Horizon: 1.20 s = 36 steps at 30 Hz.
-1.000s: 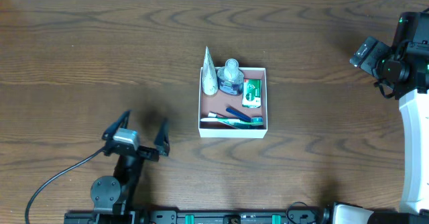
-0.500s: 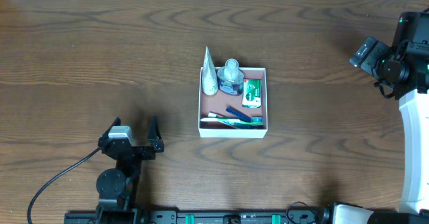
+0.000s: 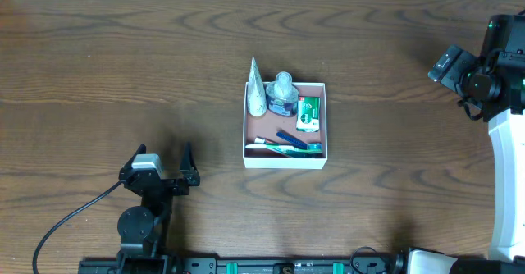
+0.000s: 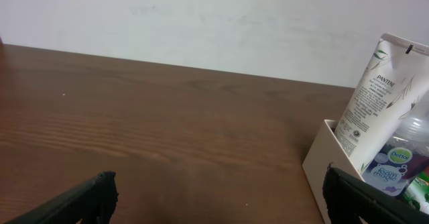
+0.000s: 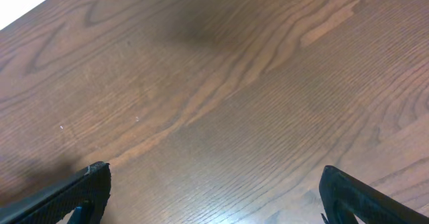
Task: Pack container
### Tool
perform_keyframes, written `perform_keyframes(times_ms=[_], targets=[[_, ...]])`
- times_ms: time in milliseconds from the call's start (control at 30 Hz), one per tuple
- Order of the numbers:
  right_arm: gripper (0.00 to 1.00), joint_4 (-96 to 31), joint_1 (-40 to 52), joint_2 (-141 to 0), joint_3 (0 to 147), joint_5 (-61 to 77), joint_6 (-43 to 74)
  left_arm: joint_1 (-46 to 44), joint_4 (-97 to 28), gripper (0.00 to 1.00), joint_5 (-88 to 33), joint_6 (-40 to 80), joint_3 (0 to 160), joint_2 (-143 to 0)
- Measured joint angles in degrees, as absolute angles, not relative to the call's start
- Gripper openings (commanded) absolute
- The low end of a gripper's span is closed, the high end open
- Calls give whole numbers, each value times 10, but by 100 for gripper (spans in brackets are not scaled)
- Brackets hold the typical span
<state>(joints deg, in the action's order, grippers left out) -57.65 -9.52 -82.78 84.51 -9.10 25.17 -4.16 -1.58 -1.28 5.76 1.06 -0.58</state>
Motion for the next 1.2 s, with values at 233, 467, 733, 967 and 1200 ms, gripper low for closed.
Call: perform_keyframes(times_ms=[233, 467, 733, 967, 1200], targets=[[99, -576, -95, -828, 845, -91, 252, -42, -16, 98, -13, 58, 11, -6], [99, -576, -95, -828, 845, -91, 252, -42, -17, 98, -13, 58, 11, -6], [99, -576, -95, -828, 845, -91, 252, -42, -17, 98, -13, 58, 11, -6], [99, -577, -92, -807, 845, -91, 252, -42, -17, 98, -13, 58, 11, -6], [99, -577, -41, -652, 843, -94, 252, -42, -17, 98, -13, 58, 12, -6]])
